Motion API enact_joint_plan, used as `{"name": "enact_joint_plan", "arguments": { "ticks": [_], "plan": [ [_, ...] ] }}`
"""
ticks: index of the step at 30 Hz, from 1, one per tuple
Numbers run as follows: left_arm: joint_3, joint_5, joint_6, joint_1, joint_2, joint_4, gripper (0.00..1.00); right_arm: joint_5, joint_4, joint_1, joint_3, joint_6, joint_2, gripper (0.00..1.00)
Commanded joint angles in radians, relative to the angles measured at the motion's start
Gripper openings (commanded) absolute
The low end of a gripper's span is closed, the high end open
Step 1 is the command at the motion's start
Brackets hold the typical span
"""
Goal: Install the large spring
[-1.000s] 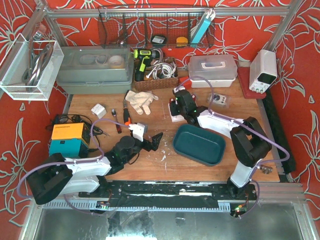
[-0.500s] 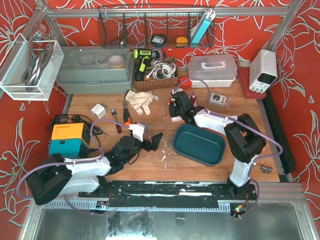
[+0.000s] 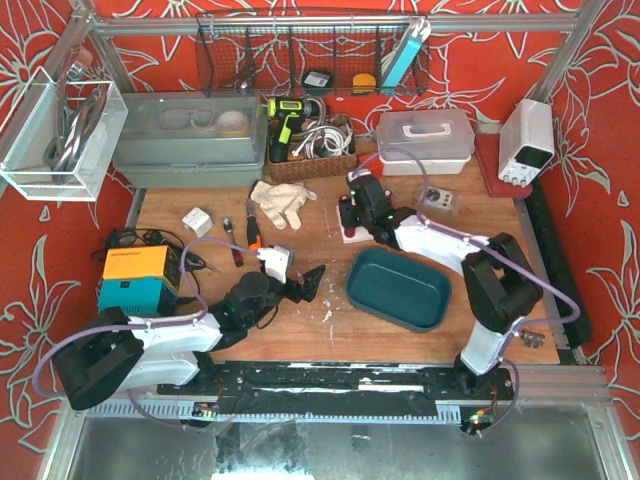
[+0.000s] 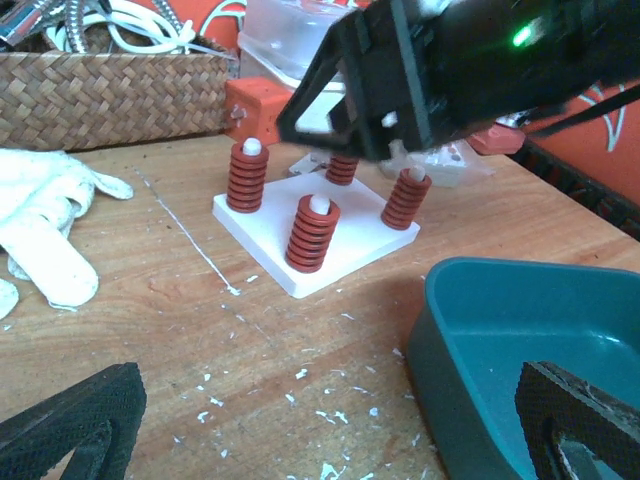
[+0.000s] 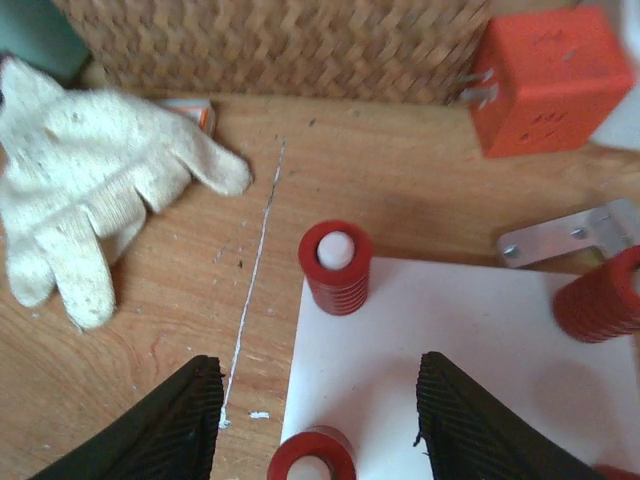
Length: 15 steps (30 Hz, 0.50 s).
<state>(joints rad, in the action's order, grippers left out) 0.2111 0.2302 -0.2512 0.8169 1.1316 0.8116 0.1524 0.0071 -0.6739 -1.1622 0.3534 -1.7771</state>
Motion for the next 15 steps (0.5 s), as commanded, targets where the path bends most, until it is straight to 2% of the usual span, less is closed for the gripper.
{"name": "enact_joint_plan", "arguments": {
  "ticks": [1,6,9,12,15],
  "plan": [
    [0.004,0.042,0.025,-0.004,-0.029,0.001,1.00,0.028,-0.070,0.032,0.000,-0.003,0.162,0.59],
    [-0.013,0.049,0.058,-0.004,-0.080,0.000,1.00,0.138,-0.152,0.075,0.050,-0.051,0.358,0.74],
    [-0.014,0.058,0.089,-0.004,-0.106,-0.016,1.00,0.266,-0.157,0.086,0.106,-0.101,0.475,0.82],
    [-0.012,0.112,0.123,-0.004,-0.114,-0.016,1.00,0.391,-0.084,0.093,0.208,-0.178,0.600,0.98],
    [0.009,0.179,0.177,-0.004,-0.090,0.006,1.00,0.541,0.062,0.103,0.334,-0.252,0.681,0.99]
  ]
}}
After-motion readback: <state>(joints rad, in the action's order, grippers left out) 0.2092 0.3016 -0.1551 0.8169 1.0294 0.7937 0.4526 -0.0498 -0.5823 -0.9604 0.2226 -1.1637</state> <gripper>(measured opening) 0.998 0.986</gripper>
